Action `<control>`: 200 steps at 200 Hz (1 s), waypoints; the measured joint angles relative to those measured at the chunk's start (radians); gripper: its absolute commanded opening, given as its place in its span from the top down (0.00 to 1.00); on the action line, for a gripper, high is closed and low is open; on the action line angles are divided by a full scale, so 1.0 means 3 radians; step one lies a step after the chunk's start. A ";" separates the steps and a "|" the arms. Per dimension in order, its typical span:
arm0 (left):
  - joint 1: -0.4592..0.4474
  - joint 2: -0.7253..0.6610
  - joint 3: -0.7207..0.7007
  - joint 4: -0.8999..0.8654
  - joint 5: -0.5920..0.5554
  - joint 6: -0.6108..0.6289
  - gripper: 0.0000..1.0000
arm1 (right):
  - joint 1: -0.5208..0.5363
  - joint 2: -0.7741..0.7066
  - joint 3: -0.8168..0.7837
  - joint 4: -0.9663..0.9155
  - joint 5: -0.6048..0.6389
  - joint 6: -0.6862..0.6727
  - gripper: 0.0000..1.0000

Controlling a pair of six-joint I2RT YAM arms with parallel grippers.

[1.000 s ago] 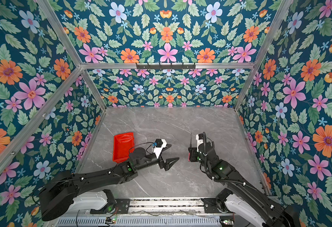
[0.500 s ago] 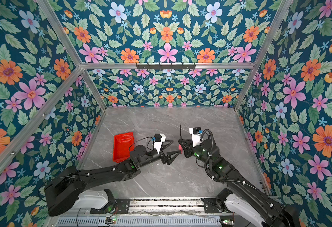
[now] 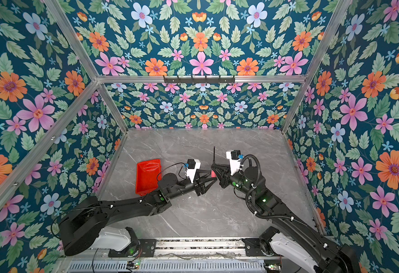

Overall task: Put the screwdriver in the bin
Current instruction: Place the screwdriver in the bin.

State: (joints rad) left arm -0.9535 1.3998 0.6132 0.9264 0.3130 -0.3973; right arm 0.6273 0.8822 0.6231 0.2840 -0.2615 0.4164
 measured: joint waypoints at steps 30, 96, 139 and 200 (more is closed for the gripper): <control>0.0023 0.0017 0.0019 0.0005 0.0033 -0.0048 0.65 | 0.0000 0.0003 -0.0017 0.0013 -0.0027 0.0001 1.00; 0.0072 0.0001 -0.0019 0.0029 0.0113 -0.0085 0.99 | -0.0003 -0.0001 -0.0005 -0.0039 -0.0025 -0.0004 0.76; 0.0169 -0.0121 -0.0136 0.0024 -0.0008 -0.0107 1.00 | 0.0000 -0.0033 0.0075 -0.0189 -0.0052 -0.0013 0.35; 0.0319 -0.0387 -0.0263 -0.0156 -0.0141 -0.0123 1.00 | 0.0000 0.0061 0.0238 -0.0415 -0.0167 -0.0178 0.05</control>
State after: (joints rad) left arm -0.8577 1.2839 0.5343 0.8795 0.2707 -0.4343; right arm 0.6273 0.9005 0.6945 0.1596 -0.3115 0.3630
